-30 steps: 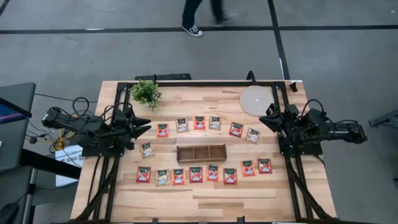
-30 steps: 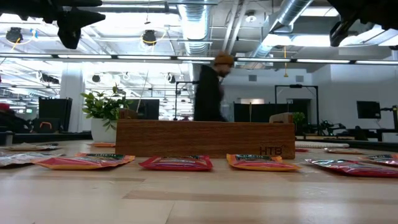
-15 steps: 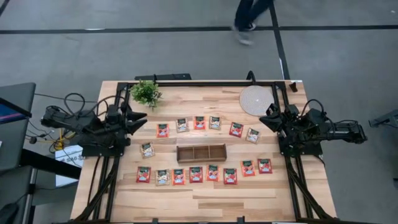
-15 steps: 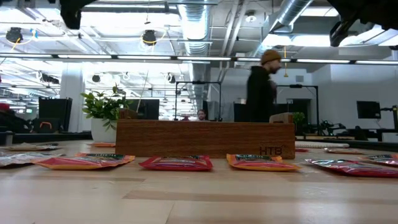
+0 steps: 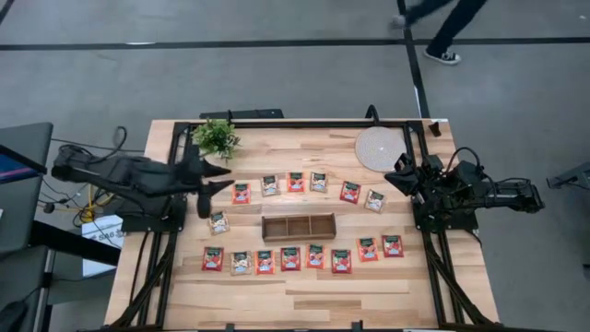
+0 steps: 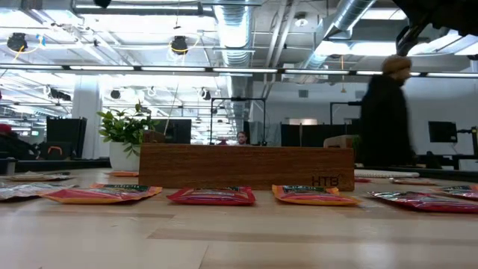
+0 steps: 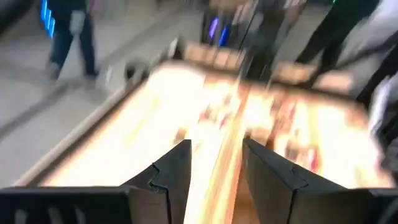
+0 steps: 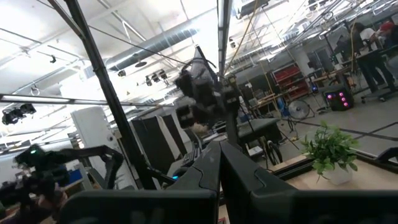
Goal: Pick & Place Tea
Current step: Put the orange tea bag into the left section of the wooden organizer
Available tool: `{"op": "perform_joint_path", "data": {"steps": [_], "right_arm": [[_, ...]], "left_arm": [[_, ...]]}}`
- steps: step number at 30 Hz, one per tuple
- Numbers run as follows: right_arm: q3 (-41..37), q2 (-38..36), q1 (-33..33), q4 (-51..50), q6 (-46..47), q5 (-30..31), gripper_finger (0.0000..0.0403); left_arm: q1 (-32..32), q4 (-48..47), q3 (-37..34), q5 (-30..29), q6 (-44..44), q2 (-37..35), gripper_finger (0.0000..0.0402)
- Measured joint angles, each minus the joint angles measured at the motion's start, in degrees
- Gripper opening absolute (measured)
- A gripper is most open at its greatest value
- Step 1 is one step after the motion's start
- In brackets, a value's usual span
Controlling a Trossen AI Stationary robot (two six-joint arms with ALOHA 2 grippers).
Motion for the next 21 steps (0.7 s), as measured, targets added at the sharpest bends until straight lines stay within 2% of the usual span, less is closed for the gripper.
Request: {"op": "perform_joint_path", "data": {"steps": [3,6,14,21], "right_arm": [[0.00,0.00,0.00,0.00,0.00,0.00,0.0000],[0.00,0.00,0.00,-0.02,0.00,0.00,0.0000],[-0.02,0.00,0.00,-0.02,0.02,0.00,0.0000],[-0.02,0.00,0.00,-0.02,0.01,-0.01,0.0000]], "left_arm": [[0.66,-11.63,3.43,2.32,-6.22,4.35,0.0135],[0.95,-16.46,4.24,6.14,-6.67,7.06,0.0135],[0.96,-17.03,4.31,13.58,-5.47,11.81,0.0135],[0.96,-16.71,4.31,16.66,-5.47,15.25,0.0135]]}}
